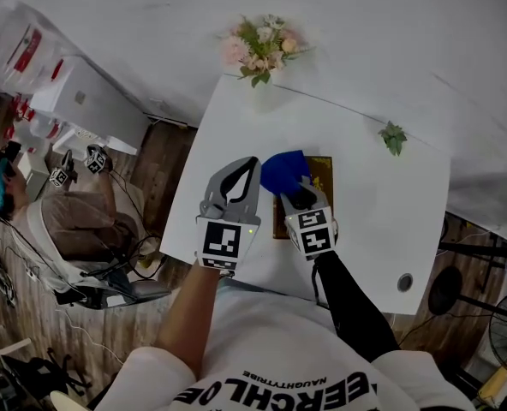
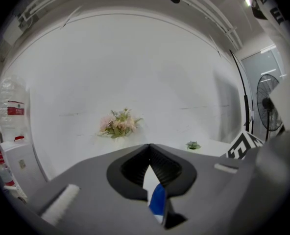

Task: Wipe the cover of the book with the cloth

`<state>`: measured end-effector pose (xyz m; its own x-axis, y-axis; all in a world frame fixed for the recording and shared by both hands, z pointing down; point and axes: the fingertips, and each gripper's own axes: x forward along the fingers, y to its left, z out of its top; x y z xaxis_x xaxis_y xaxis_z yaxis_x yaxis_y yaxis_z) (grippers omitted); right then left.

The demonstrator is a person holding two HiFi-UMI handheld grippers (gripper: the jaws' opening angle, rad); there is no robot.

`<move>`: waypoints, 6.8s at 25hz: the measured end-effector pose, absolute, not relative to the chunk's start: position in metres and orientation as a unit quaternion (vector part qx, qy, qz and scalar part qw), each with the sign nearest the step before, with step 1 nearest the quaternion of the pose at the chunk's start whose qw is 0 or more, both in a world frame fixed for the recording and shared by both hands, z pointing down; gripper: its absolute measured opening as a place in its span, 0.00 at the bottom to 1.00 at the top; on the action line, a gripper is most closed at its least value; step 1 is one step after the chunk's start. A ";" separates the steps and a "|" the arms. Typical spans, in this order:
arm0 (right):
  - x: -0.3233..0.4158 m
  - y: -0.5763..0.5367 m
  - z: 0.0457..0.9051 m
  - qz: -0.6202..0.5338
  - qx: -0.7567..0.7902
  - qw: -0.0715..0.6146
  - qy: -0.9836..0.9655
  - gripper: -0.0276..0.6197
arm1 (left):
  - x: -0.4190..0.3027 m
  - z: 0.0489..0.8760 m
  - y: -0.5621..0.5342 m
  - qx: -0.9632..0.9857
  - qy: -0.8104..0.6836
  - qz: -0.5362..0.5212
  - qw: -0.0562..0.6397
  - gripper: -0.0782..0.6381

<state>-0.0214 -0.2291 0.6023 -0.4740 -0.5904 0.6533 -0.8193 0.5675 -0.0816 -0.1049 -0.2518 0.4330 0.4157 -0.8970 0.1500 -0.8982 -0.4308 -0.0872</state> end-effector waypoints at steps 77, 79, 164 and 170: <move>0.006 -0.162 0.607 0.195 0.417 0.325 -0.826 0.25 | -0.084 0.425 -0.172 0.854 -0.515 0.072 -0.014 0.19; 0.030 -0.166 0.609 0.200 0.442 0.324 -0.812 0.25 | -0.080 0.425 -0.174 0.855 -0.513 0.071 -0.014 0.19; 0.122 -0.107 0.600 0.233 0.518 0.246 -0.786 0.25 | -0.070 0.448 -0.161 0.858 -0.506 0.082 0.022 0.19; 0.084 -0.147 0.563 0.212 0.507 0.195 -0.812 0.25 | -0.097 0.452 -0.170 0.846 -0.526 0.084 0.031 0.19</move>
